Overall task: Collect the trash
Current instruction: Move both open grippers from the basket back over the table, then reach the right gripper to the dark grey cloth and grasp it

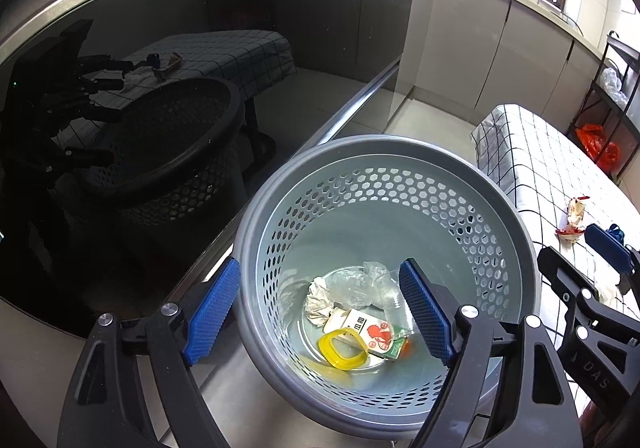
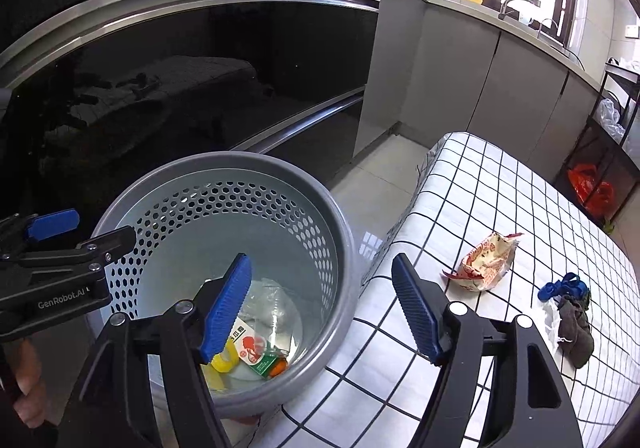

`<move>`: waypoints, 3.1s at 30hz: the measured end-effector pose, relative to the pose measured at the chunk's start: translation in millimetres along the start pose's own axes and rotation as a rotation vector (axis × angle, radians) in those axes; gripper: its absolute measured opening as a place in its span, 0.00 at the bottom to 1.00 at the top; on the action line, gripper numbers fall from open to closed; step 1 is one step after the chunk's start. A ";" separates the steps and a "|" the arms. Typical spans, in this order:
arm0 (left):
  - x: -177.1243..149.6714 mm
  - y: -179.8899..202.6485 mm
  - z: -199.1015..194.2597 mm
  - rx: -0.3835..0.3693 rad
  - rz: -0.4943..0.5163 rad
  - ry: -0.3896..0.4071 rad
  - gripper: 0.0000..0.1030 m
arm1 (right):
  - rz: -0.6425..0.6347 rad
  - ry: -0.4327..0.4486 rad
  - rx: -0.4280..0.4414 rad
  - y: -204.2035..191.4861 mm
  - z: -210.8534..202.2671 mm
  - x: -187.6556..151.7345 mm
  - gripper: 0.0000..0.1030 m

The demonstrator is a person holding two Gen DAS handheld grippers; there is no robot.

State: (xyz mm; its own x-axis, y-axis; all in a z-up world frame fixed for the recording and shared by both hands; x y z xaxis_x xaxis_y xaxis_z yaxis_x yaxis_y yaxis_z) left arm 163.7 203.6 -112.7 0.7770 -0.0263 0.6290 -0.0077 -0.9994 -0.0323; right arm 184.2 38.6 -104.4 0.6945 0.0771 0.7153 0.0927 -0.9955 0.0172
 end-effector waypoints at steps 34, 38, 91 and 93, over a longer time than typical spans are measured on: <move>5.6 121.3 -79.0 -0.077 0.172 0.193 0.88 | 0.284 0.110 -0.208 201.2 -121.4 -59.6 0.79; 12.5 147.1 -83.6 -0.098 0.193 0.208 0.90 | 0.323 0.123 -0.258 241.5 -124.3 -62.4 0.79; 18.9 301.8 -6.0 -0.191 0.310 0.096 0.90 | 0.342 -0.095 -0.105 296.7 3.4 -74.4 0.26; 18.0 302.3 -6.6 -0.194 0.311 0.096 0.90 | 0.355 -0.088 -0.091 296.9 -1.6 -72.9 0.24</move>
State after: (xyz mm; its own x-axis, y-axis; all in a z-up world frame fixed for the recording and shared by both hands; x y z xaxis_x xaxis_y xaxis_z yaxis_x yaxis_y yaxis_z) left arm 171.2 -99.2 -106.0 0.6561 -0.3217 0.6826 -0.3604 -0.9283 -0.0911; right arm 160.0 -262.7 -150.3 0.7312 -0.2731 0.6250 -0.2258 -0.9616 -0.1560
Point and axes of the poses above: each gripper's, at about its wrist camera, not at the fingertips, and z roughly the way its jaws point, y to its right, x to its top, the point moved 8 cm from there along z, roughly the way its jaws point, and after that the axes turned 7 degrees about z, right-handed, at the moved point
